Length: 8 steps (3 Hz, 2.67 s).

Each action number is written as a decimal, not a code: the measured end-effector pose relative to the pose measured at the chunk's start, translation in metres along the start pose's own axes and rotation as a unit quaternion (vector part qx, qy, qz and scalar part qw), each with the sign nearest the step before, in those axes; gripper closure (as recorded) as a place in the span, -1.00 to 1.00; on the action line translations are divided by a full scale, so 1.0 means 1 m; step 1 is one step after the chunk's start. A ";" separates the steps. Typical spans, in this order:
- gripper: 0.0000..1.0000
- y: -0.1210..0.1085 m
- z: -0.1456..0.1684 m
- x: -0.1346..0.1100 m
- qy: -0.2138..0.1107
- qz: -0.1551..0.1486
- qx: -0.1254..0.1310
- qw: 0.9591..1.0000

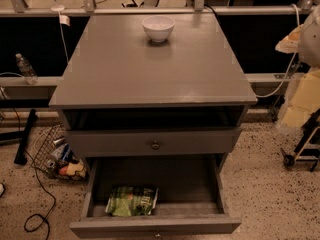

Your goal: Pick green jalapeno chip bag from middle drawer and place on counter

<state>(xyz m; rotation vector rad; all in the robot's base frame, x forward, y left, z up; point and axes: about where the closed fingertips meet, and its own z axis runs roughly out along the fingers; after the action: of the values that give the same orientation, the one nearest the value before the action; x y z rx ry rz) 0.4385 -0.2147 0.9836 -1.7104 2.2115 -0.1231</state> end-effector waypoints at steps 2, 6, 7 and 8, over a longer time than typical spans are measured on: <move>-1.00 0.004 0.032 0.010 -0.026 0.033 -0.019 0.999; -1.00 0.040 0.217 0.037 -0.126 0.177 -0.108 0.970; -1.00 0.065 0.259 0.047 -0.125 0.213 -0.134 0.960; -1.00 0.088 0.305 0.043 -0.152 0.245 -0.162 0.944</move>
Offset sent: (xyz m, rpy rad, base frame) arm 0.0211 -0.0172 -0.1276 0.3016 0.1397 -0.1517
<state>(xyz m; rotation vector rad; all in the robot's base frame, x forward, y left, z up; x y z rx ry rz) 0.4453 -0.1894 0.6647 -1.1563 2.4230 0.6128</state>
